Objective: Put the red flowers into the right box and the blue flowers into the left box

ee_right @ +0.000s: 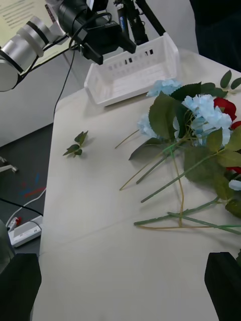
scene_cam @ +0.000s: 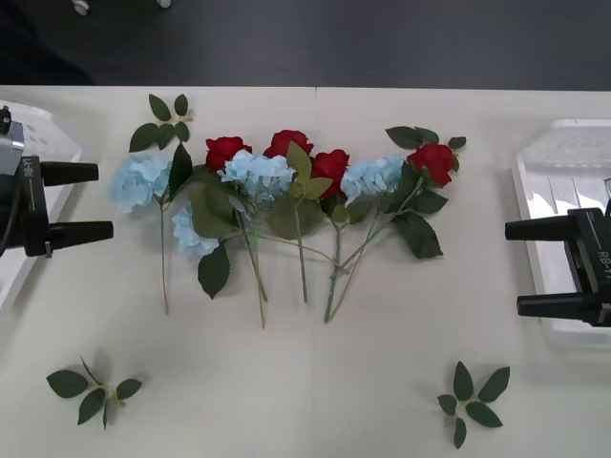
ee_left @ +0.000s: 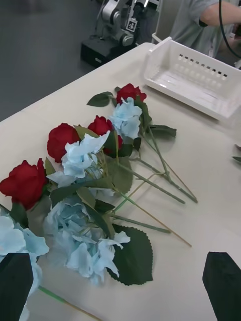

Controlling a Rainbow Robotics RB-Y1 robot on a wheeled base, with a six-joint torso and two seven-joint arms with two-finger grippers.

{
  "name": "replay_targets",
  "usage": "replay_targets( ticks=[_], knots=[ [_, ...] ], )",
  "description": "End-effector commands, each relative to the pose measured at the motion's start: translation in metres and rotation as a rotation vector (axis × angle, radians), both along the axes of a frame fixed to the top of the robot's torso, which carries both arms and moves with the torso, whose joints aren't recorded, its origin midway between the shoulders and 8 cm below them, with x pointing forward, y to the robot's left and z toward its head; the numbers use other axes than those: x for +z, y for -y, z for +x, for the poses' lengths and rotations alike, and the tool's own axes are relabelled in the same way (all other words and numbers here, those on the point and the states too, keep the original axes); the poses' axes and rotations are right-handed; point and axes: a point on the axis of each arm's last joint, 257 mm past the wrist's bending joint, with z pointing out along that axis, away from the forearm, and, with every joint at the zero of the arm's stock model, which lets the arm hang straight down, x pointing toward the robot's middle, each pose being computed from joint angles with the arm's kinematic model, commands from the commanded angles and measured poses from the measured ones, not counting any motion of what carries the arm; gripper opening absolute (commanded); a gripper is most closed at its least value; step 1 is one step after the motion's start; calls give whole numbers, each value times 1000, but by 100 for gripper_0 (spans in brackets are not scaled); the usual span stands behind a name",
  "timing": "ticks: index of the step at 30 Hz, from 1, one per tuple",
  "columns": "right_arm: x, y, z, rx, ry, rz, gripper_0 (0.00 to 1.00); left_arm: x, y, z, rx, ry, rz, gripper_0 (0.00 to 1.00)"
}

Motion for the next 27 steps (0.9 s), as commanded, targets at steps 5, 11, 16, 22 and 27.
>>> replay_targets(
  ticks=[5,11,16,22,27],
  knots=[
    [6,-4,-3,25,23,-2,96,-3,-1,-2,-21,31,173,100],
    [-13,-1,6,-51,-28,13,96,-23,-12,-7,-9,-14,240,100],
    [3,-16,26,-103,41,1,96,-52,-27,-12,36,-88,293,100],
    [22,-35,55,-254,-15,67,96,-85,-45,-16,224,-321,236,100],
    [32,-49,70,-348,-143,147,96,-105,-57,-7,391,-443,190,100]
  ],
)
